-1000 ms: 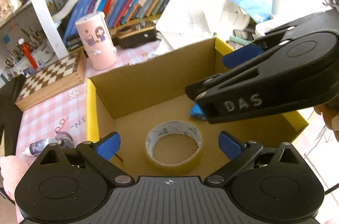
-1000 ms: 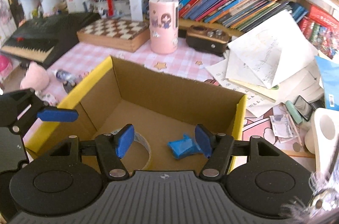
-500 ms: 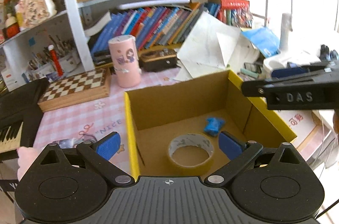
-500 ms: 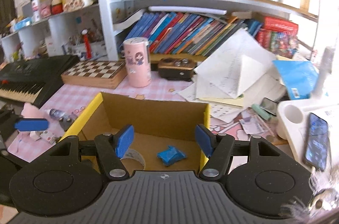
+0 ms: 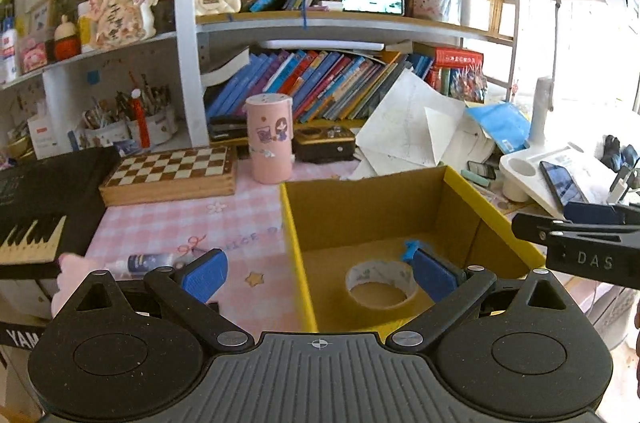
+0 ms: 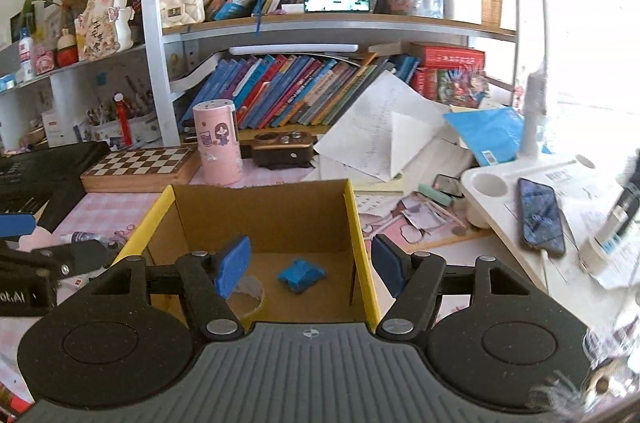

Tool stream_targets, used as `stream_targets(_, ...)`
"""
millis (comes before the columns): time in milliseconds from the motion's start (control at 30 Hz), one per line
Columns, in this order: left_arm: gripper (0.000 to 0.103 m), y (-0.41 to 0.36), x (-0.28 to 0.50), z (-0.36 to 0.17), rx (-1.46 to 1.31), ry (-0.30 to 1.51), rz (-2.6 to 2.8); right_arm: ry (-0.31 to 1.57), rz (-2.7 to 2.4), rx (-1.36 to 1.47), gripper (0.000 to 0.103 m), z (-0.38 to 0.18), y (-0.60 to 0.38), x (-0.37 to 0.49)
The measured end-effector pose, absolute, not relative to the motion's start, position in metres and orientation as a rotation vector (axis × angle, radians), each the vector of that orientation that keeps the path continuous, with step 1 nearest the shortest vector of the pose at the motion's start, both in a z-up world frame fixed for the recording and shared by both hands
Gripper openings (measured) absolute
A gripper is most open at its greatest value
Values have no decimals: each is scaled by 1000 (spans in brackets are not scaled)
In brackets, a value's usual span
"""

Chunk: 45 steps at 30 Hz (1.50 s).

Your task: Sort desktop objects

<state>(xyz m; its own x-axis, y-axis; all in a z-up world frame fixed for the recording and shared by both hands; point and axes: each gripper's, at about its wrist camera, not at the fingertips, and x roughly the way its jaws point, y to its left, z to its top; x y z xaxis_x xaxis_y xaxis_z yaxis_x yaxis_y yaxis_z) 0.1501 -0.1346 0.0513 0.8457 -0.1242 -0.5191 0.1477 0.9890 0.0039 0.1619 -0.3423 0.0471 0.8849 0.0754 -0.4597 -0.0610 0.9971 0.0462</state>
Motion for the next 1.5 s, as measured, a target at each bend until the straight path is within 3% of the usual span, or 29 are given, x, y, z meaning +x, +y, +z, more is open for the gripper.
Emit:
stream_targets(833, 100, -54, 52, 1, 38, 691, -157, 599, 9, 32, 66, 3, -246, 46)
stream_targets(1500, 100, -13, 2, -19, 19, 784, -94, 748, 121, 40, 69, -25, -190, 13)
